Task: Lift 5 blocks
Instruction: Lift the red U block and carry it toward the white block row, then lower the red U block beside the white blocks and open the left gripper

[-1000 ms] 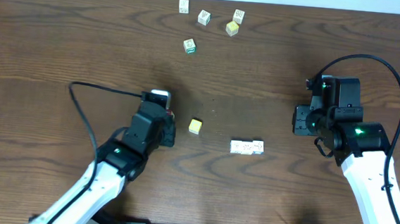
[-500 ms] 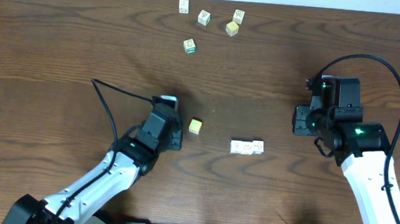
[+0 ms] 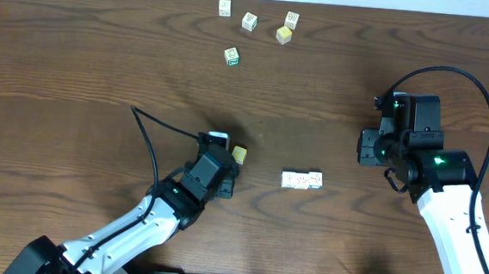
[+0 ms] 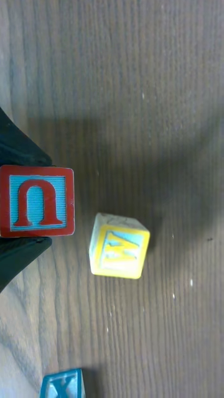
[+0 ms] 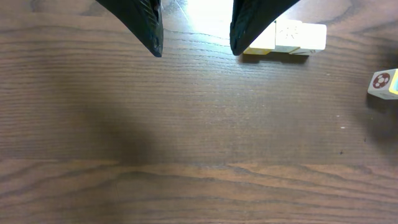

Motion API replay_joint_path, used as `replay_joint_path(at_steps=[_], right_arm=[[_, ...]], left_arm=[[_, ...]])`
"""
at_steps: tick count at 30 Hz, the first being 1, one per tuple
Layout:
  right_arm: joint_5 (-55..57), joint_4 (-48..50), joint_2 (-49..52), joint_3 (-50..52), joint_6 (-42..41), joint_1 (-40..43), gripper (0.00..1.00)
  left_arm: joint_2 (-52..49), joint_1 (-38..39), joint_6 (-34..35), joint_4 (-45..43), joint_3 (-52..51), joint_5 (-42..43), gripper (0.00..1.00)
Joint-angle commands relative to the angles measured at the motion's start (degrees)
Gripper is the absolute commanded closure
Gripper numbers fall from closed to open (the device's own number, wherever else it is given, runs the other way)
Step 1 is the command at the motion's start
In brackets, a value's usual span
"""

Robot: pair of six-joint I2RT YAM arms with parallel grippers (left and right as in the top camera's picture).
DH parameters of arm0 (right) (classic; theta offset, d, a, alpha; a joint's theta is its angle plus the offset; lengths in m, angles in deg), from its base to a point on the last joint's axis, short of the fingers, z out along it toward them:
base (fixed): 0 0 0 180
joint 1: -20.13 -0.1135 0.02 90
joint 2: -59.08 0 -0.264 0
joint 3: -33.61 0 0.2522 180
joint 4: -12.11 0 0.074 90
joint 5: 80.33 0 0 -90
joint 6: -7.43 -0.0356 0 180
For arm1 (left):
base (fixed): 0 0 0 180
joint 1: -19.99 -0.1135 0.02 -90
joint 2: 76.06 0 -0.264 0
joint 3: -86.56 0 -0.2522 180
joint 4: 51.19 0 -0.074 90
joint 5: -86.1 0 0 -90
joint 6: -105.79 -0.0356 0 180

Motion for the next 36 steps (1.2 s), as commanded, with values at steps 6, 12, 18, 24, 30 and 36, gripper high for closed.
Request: replay_joint_path(at_steps=[6, 12, 18, 24, 30, 36], right_arm=[[-0.3, 0.0, 0.2, -1.0, -0.9, 0.7, 0.67], [-0.3, 0.0, 0.2, -1.0, -1.3, 0.7, 0.67], [-0.3, 0.0, 0.2, -1.0, -1.3, 0.7, 0.68], [-0.3, 0.0, 0.2, -1.0, -1.6, 0.7, 0.68], [-0.3, 0.0, 0.2, -1.0, -1.8, 0.7, 0.68], [-0.3, -0.1, 0.2, -1.0, -1.7, 0.7, 0.68]], left_arm=[[-0.4, 5.4, 2.0, -2.7, -0.7, -0.3, 0.93], [-0.7, 6.4, 5.3, -3.4, -0.7, -0.2, 0.93], [-0.9, 7.9, 5.4, -6.1, -0.7, 0.7, 0.92], [-1.1, 9.4, 6.0, -7.4, -0.7, 1.2, 0.93], [-4.2, 9.4, 9.2, -9.6, -0.7, 1.2, 0.93], [-11.2, 9.4, 10.4, -12.7, -0.2, 1.3, 0.93]])
